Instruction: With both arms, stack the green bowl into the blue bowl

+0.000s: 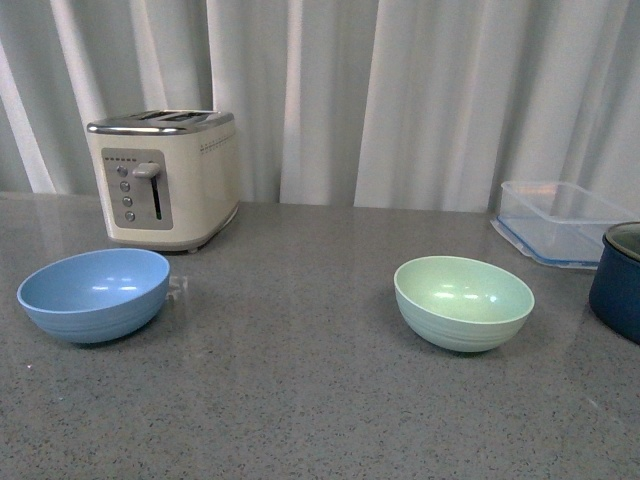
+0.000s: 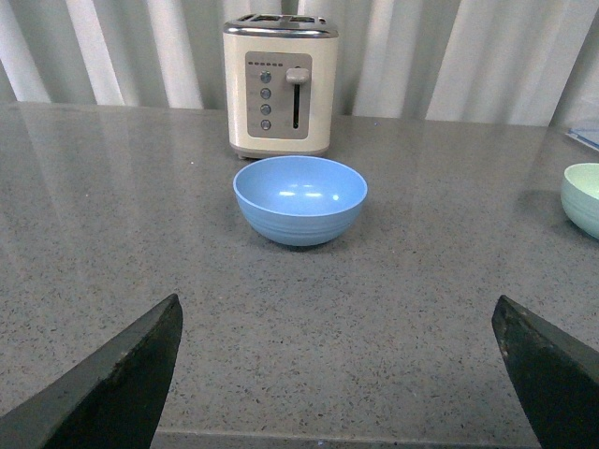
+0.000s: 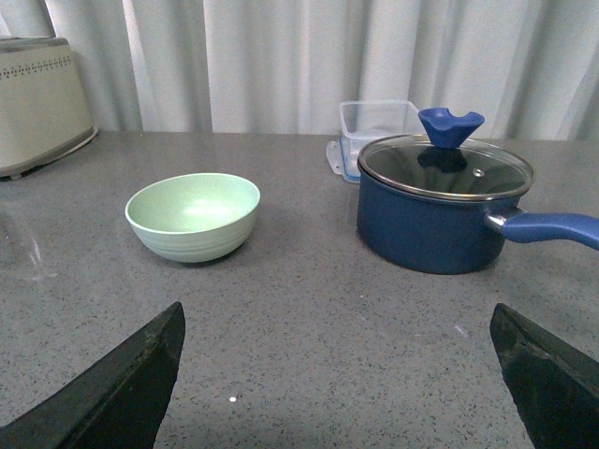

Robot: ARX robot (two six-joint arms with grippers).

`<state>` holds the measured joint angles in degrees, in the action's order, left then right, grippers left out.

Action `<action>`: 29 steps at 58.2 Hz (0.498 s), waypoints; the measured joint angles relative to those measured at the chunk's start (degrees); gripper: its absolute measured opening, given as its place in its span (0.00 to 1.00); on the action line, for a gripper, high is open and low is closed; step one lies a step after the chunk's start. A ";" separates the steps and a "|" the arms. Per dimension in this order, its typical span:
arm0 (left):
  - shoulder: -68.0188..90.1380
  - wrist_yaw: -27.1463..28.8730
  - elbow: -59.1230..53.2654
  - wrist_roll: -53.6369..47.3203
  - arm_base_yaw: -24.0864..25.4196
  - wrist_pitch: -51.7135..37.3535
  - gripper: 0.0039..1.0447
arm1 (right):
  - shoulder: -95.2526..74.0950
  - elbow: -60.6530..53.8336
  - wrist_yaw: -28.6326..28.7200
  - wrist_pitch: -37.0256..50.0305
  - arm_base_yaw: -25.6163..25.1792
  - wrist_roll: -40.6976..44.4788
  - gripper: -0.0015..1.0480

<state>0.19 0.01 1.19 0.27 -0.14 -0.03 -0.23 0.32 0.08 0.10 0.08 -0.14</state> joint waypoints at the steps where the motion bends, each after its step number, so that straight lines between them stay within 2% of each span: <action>1: -0.02 0.00 0.00 -0.02 0.00 0.00 0.94 | 0.00 0.00 0.00 0.00 0.00 0.00 0.90; 26: -0.02 0.00 0.00 0.00 0.00 0.00 0.94 | 0.00 0.00 0.00 0.00 0.00 0.00 0.90; 29: 1.11 5.01 0.68 -0.31 -1.27 2.64 0.94 | 0.00 0.00 0.00 0.00 0.00 0.00 0.90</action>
<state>1.30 5.02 1.87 -0.03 -1.41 2.61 -0.23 0.32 0.08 0.10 0.08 -0.14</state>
